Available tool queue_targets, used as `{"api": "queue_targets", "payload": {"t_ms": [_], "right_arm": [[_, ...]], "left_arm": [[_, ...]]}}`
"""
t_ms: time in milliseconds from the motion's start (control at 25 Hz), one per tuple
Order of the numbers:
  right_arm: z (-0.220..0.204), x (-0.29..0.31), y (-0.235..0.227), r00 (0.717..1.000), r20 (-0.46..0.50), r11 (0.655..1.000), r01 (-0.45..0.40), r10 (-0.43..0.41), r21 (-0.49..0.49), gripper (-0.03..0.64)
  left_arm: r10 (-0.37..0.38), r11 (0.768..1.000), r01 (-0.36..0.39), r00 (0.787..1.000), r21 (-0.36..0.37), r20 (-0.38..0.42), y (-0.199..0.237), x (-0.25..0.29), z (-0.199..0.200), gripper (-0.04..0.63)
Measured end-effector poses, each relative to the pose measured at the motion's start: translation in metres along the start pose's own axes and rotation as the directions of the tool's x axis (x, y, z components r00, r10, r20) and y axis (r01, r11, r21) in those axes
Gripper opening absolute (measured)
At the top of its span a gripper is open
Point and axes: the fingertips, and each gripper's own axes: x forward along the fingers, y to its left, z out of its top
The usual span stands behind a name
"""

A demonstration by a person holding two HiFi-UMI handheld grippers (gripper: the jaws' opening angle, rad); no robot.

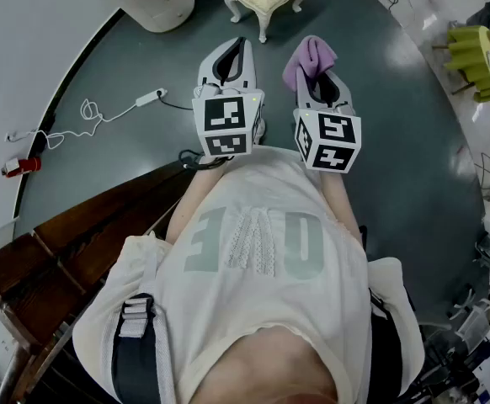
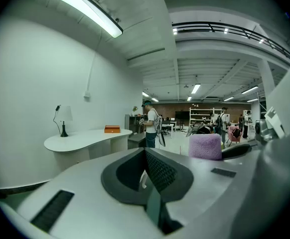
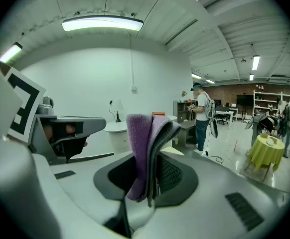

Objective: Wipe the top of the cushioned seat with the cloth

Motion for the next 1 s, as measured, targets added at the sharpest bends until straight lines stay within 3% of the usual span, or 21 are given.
{"api": "queue_targets", "payload": {"t_ms": [440,800,1000], "right_arm": [[0.003,0.033,0.002,0.999,-0.033,1.000,0.011,-0.012,-0.017,0.092],[0.002,0.052,0.008,0.997,-0.029,0.996,0.067,-0.065,0.056,0.092],[-0.001,0.062,0.002,0.996,-0.052,0.996,0.081,-0.078,0.047,0.092]], "left_arm": [[-0.006,0.999,0.006,1.000,-0.033,-0.002,0.027,0.027,0.001,0.006],[-0.070,0.995,0.070,0.998,-0.066,0.002,0.051,0.049,-0.002,0.006],[-0.064,0.994,0.061,0.998,-0.092,-0.028,0.061,0.065,-0.015,0.006]]}}
